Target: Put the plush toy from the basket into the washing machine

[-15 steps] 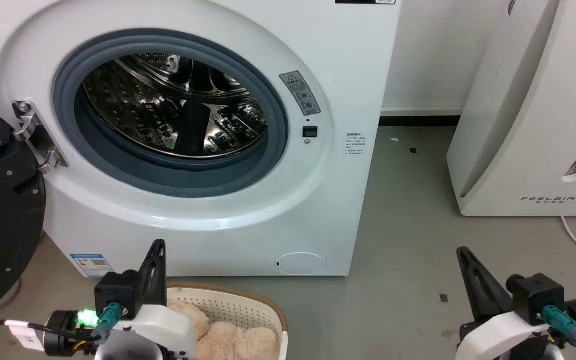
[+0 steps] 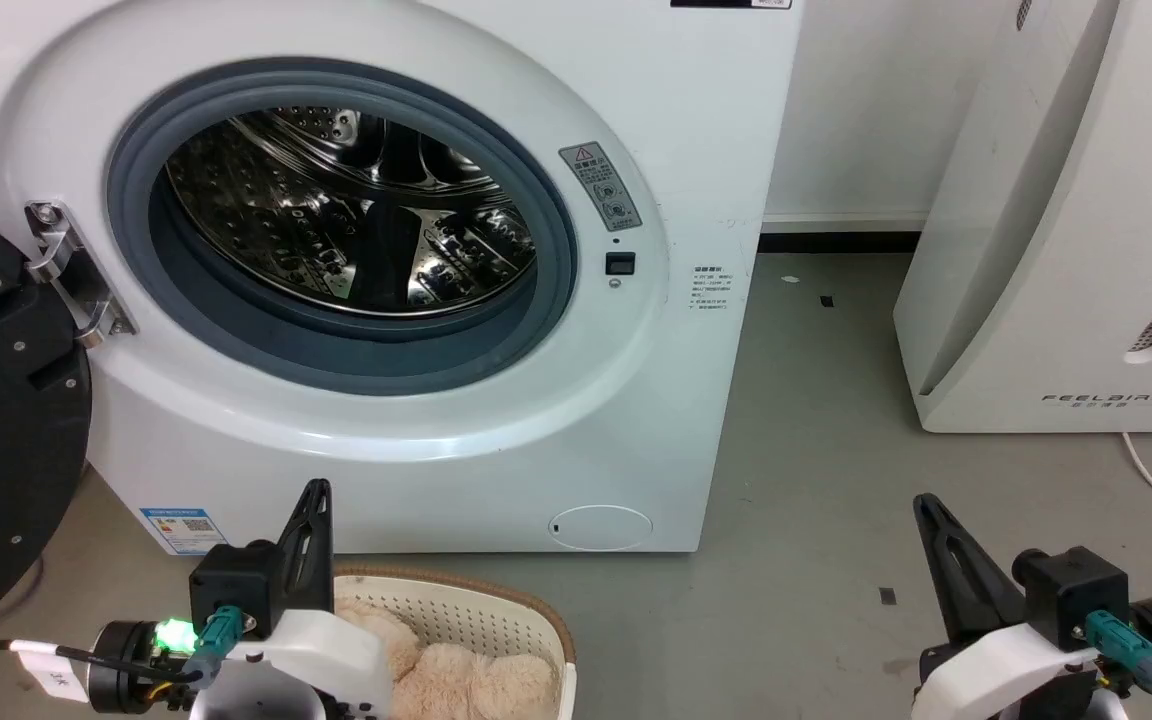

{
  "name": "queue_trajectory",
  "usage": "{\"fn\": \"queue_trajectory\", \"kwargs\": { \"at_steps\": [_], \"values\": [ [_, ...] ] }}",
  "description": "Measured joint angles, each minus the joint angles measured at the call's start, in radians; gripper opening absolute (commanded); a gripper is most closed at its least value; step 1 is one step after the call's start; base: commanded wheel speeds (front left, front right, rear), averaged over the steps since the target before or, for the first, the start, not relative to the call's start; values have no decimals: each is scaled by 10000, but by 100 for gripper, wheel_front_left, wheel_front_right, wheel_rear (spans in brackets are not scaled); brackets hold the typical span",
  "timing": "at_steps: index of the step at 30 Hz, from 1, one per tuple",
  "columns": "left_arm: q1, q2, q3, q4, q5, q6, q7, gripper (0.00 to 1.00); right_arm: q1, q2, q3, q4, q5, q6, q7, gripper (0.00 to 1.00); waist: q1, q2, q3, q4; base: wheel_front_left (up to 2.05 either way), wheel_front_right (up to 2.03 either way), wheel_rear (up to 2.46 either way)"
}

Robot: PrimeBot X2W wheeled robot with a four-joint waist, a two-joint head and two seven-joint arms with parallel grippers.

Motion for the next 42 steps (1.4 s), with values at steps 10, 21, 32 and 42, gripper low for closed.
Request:
{"fn": "queue_trajectory", "kwargs": {
  "at_steps": [10,21,32,42],
  "values": [
    [-2,0,-6,4,0,13,0,100,3,0,2,-2,6,0,0,100,0,0,0,0,0,0,0],
    [-29,0,-169,228,-15,104,-184,100,4,0,-29,-88,384,0,-161,100,0,0,107,1,0,0,0],
    [-646,2,-345,1394,-291,-94,-359,100,-2,0,-73,-215,855,0,-399,100,0,0,577,-88,0,0,0],
    [-1562,42,-520,2834,-583,-270,-393,100,-331,0,-121,-372,1264,0,-610,100,0,0,1372,-236,0,0,0]
  ]
}}
